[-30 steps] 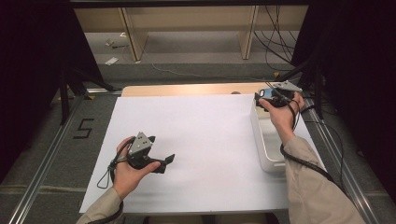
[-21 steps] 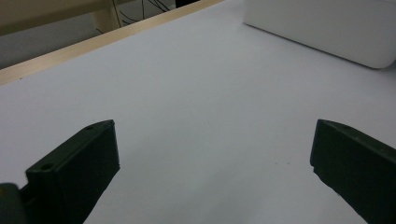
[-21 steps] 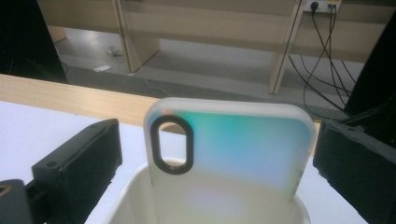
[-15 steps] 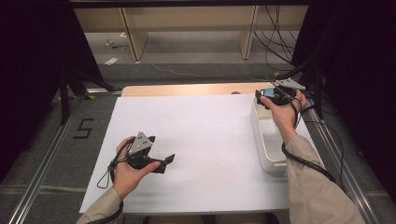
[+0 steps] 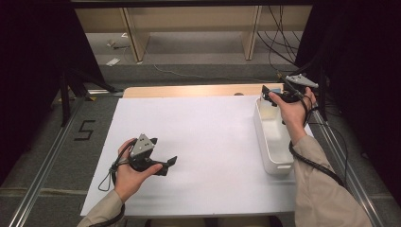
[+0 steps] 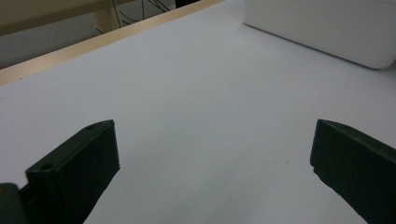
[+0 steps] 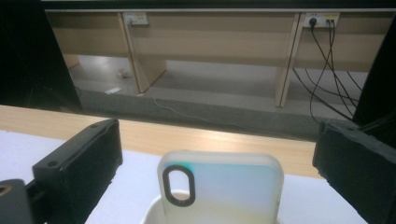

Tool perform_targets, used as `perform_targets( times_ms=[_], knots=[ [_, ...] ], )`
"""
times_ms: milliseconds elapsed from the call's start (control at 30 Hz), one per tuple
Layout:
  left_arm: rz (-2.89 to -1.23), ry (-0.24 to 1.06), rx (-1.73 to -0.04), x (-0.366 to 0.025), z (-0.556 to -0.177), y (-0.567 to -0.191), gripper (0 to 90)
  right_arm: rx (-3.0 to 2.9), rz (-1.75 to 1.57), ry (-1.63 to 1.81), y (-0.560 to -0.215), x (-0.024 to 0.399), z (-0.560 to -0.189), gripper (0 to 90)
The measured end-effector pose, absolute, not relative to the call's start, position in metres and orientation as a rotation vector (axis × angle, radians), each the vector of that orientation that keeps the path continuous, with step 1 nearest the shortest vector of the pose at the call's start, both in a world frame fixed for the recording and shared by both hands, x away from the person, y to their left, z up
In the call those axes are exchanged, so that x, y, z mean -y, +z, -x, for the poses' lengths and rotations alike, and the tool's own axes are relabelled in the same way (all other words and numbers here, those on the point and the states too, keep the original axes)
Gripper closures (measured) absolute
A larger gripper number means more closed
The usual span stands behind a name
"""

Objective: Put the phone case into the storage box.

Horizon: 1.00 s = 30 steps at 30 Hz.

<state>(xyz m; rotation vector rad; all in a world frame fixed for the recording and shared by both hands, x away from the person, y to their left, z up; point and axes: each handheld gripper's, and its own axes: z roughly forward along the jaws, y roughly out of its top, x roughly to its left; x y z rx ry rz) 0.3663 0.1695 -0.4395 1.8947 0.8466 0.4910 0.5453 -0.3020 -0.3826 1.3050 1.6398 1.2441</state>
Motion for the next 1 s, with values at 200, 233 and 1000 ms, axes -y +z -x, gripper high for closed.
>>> perform_targets(
  times_ms=[200,233,1000],
  knots=[
    [-1.894,0.49,-0.848,-0.17,-0.366,-0.44,0.6,-1.635,-1.309,1.256,-0.377,0.304,-0.541,3.3],
    [-1.892,0.49,-0.849,-0.17,-0.366,-0.439,0.6,-1.636,-1.311,1.254,-0.377,0.305,-0.54,3.6],
    [-1.893,0.496,-0.845,-0.169,-0.365,-0.438,0.6,-1.737,-1.291,1.247,-0.382,0.307,-0.507,7.8]
  ],
)
